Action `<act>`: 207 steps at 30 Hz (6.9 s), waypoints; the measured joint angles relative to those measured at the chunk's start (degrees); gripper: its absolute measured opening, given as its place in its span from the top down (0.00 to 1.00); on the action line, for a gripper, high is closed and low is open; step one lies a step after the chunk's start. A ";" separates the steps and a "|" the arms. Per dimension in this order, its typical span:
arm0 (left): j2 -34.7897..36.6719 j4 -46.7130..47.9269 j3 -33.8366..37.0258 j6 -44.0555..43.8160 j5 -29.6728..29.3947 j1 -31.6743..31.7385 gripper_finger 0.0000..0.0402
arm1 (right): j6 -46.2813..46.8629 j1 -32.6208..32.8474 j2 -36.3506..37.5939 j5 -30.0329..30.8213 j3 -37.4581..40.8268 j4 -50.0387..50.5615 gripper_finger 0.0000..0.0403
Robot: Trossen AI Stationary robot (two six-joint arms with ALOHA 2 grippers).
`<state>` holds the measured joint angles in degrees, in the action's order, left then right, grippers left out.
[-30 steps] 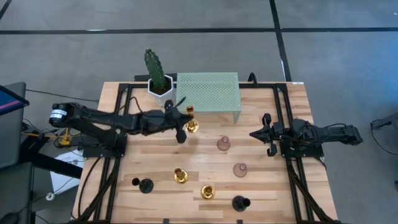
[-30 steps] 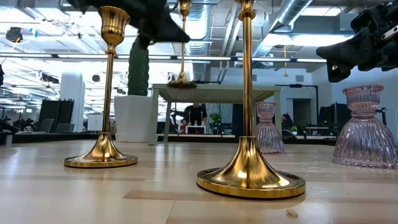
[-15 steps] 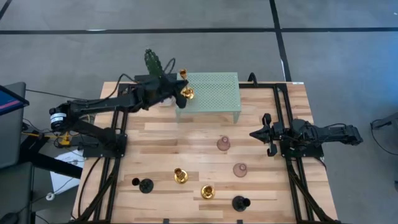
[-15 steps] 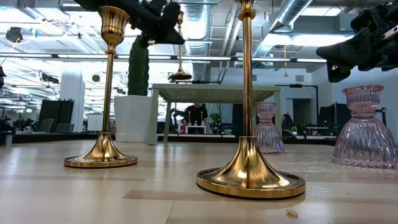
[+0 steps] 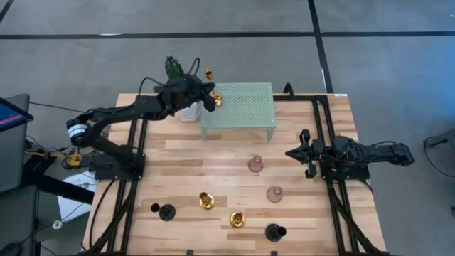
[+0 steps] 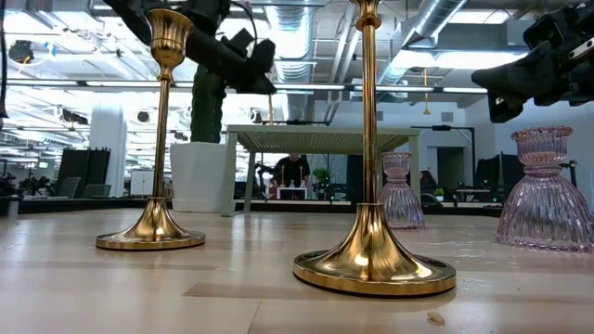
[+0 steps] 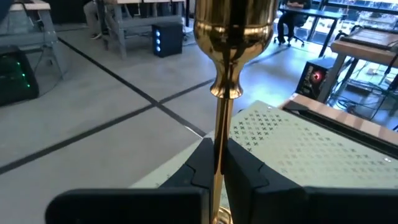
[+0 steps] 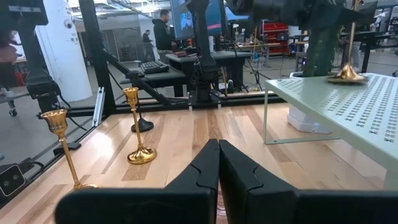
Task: Pick & Place candle stick holders
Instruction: Put the top gold candle holder on the shelf, then put the left black candle holder on the shelf
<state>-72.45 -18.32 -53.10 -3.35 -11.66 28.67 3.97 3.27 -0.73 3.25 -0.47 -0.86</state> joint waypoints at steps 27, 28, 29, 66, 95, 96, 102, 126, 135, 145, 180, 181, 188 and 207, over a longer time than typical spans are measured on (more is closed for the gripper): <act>-3.43 -5.72 -0.15 4.65 -6.78 -0.20 0.92 | -0.04 0.00 0.00 0.02 0.00 -0.01 1.00; -3.57 -5.71 -0.15 4.62 -6.80 -0.20 0.91 | -0.04 0.00 0.00 0.03 0.00 0.00 1.00; -3.94 -6.27 -0.15 4.62 -6.81 -0.20 0.90 | -0.04 0.00 0.00 0.02 0.00 -0.01 1.00; 7.50 8.69 0.00 7.42 -4.15 -10.19 0.61 | -1.11 -0.04 0.00 -0.20 0.00 0.00 1.00; 28.79 24.73 18.65 10.26 -4.70 -52.39 0.96 | -0.96 -0.07 0.00 -0.20 0.00 0.00 1.00; 29.12 23.81 19.41 10.11 -3.15 -52.43 0.97 | -0.96 -0.07 0.00 -0.20 0.00 0.00 1.00; 29.27 17.81 24.92 9.95 4.56 -52.41 0.98 | -0.96 -0.07 0.00 -0.20 0.00 0.00 1.00; 45.29 28.89 31.46 13.22 5.87 -52.39 0.99 | -0.92 -0.02 0.00 -0.20 0.00 0.00 1.00; 55.80 40.14 31.47 9.92 15.90 -52.39 0.99 | -0.92 -0.02 0.00 -0.20 0.00 0.00 1.00; 57.82 43.96 31.47 8.39 22.47 -52.39 0.99 | -0.88 -0.02 0.00 -0.20 0.00 -0.03 1.00; 37.20 38.17 21.97 -21.44 18.90 -53.46 0.99 | 0.59 0.96 0.00 2.80 0.00 -0.59 1.00; 36.05 37.96 21.97 -22.75 19.65 -53.90 0.99 | 0.59 0.96 0.00 2.80 0.02 -0.59 1.00; 32.90 37.87 17.49 -34.07 19.85 -56.21 0.99 | 0.59 0.96 0.00 2.80 0.00 -0.59 1.00; 30.91 25.55 11.89 -18.92 29.73 -55.83 0.99 | -0.04 0.96 0.00 2.80 0.00 -0.55 1.00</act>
<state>-41.54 7.23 -41.21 -22.26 18.07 -27.17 3.92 4.23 -0.73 6.04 -0.47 -1.41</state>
